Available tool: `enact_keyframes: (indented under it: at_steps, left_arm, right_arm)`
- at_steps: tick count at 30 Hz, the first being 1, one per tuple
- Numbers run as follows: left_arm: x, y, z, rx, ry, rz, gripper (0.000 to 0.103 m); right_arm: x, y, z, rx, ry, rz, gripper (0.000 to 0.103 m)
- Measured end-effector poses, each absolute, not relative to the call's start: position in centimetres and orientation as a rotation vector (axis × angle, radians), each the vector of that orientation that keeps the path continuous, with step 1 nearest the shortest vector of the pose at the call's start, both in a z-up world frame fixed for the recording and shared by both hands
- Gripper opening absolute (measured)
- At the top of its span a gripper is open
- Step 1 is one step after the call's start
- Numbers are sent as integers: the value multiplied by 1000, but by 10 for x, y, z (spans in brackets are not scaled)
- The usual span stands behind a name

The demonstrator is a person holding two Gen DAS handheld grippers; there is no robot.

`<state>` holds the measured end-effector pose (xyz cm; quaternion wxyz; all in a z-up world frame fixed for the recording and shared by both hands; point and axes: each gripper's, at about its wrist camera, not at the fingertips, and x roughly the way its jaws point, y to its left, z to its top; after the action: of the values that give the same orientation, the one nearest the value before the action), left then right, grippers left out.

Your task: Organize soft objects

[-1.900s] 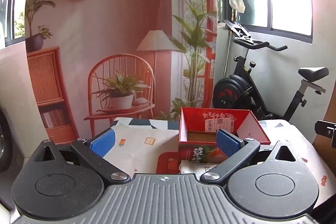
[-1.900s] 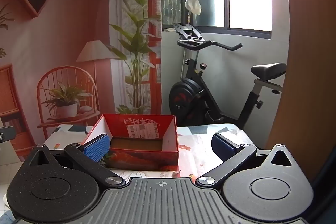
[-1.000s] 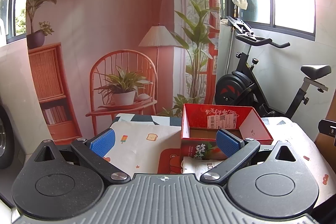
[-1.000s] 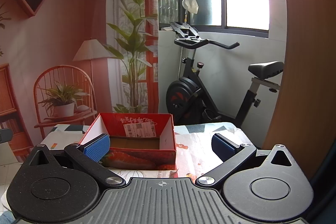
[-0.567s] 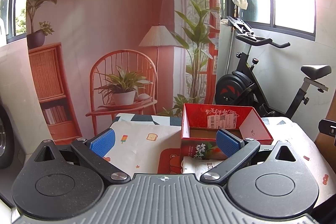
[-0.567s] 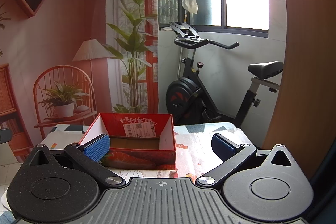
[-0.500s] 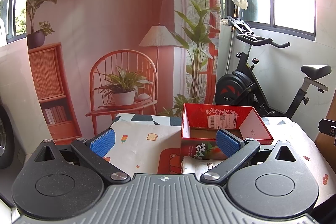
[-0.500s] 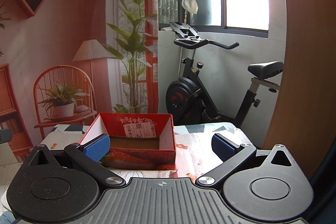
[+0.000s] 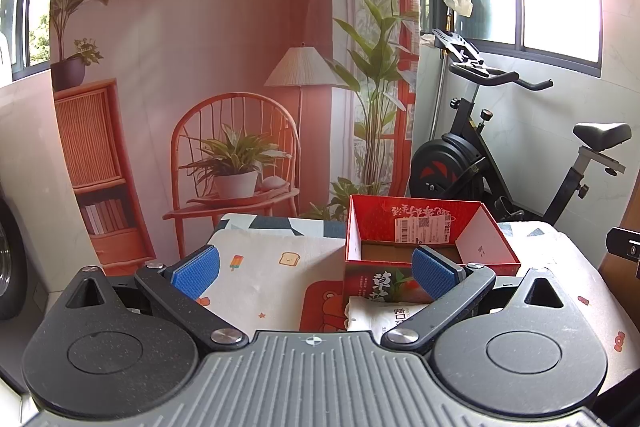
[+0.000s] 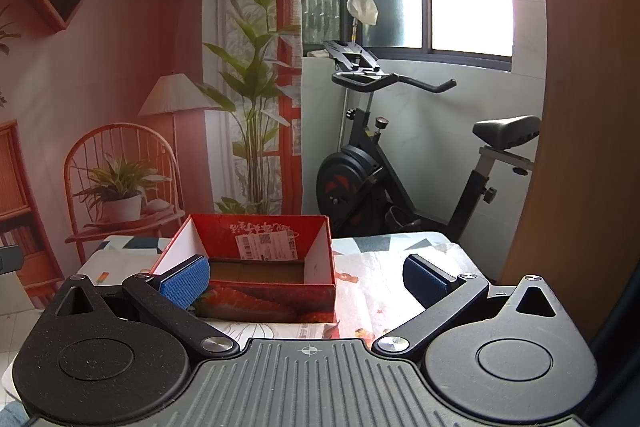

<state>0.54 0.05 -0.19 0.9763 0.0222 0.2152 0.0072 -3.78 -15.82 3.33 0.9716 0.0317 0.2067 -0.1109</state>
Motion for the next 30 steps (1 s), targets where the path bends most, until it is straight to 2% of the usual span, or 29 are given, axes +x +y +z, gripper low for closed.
enact_keyframes:
  at_steps: [30]
  left_arm:
    - [7,0,-2,39,439,30,103]
  right_arm:
    - [-41,-162,33,69,412,-209,103]
